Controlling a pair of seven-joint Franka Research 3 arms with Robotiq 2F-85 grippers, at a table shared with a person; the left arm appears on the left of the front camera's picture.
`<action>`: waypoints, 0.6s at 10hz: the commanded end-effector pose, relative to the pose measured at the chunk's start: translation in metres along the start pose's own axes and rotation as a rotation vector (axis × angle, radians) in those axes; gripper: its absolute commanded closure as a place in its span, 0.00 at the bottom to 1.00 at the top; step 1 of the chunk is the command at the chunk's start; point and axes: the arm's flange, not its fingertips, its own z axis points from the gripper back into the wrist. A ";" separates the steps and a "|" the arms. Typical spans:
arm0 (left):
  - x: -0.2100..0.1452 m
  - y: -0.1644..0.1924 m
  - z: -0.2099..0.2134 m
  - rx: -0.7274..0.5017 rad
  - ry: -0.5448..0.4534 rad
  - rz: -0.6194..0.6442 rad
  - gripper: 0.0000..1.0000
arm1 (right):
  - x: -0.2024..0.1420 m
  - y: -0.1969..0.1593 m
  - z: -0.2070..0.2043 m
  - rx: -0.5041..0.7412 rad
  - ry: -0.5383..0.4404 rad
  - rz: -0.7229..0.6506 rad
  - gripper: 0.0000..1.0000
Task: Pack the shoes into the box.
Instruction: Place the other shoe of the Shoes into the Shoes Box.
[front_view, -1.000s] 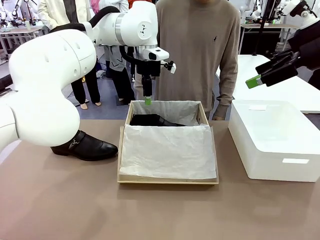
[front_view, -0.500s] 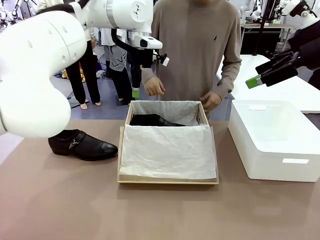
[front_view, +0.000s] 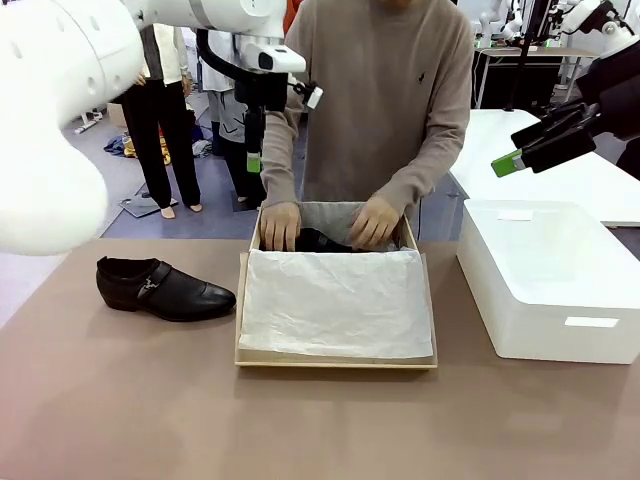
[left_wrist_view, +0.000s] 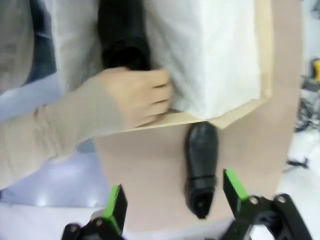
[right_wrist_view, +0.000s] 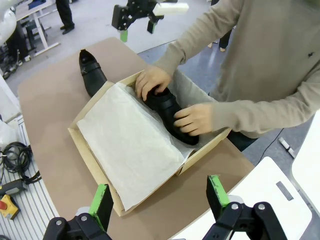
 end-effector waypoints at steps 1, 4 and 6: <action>-0.068 -0.079 -0.055 0.112 -0.049 0.002 0.00 | 0.000 0.000 -0.001 0.012 -0.014 -0.002 0.00; -0.108 -0.071 -0.054 0.114 -0.042 -0.077 0.00 | 0.000 0.000 -0.001 0.012 -0.014 -0.002 0.00; -0.126 -0.062 -0.053 0.058 -0.079 -0.110 0.00 | 0.000 0.000 -0.001 0.012 -0.014 -0.002 0.00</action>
